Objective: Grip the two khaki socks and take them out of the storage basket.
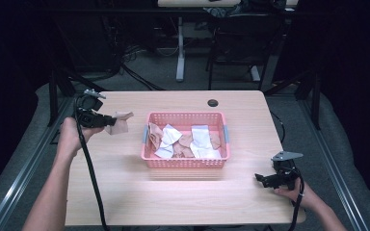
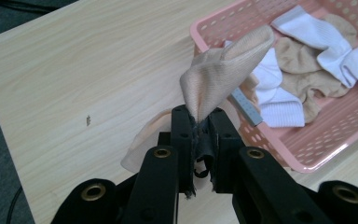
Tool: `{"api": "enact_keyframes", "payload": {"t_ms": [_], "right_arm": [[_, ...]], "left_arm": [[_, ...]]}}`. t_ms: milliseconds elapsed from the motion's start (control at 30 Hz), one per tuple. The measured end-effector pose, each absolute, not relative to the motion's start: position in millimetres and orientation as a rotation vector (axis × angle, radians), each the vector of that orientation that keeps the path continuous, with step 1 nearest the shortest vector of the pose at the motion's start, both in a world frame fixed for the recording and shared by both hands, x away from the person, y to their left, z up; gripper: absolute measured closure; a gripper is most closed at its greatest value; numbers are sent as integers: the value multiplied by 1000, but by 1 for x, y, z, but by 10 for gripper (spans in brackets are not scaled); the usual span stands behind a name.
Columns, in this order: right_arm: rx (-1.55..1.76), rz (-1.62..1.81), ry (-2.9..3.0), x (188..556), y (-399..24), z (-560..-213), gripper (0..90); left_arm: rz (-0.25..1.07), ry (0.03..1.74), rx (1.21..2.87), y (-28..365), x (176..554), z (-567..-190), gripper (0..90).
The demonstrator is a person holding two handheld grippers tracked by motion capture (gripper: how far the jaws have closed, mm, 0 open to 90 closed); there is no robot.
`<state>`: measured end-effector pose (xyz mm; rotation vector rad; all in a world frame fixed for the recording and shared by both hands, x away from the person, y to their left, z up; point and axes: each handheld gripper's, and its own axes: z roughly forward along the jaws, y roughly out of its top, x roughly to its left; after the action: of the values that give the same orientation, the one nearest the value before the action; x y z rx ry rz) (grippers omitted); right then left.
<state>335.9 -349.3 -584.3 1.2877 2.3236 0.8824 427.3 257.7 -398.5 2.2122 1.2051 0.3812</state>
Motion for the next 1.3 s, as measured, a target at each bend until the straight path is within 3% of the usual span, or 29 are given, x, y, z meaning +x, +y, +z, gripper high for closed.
{"api": "enact_keyframes", "payload": {"t_ms": [1300], "right_arm": [[1283,888,2322,336,-350,-585,0]], "left_arm": [[462,1439,2130,281,439,-474,825]]}}
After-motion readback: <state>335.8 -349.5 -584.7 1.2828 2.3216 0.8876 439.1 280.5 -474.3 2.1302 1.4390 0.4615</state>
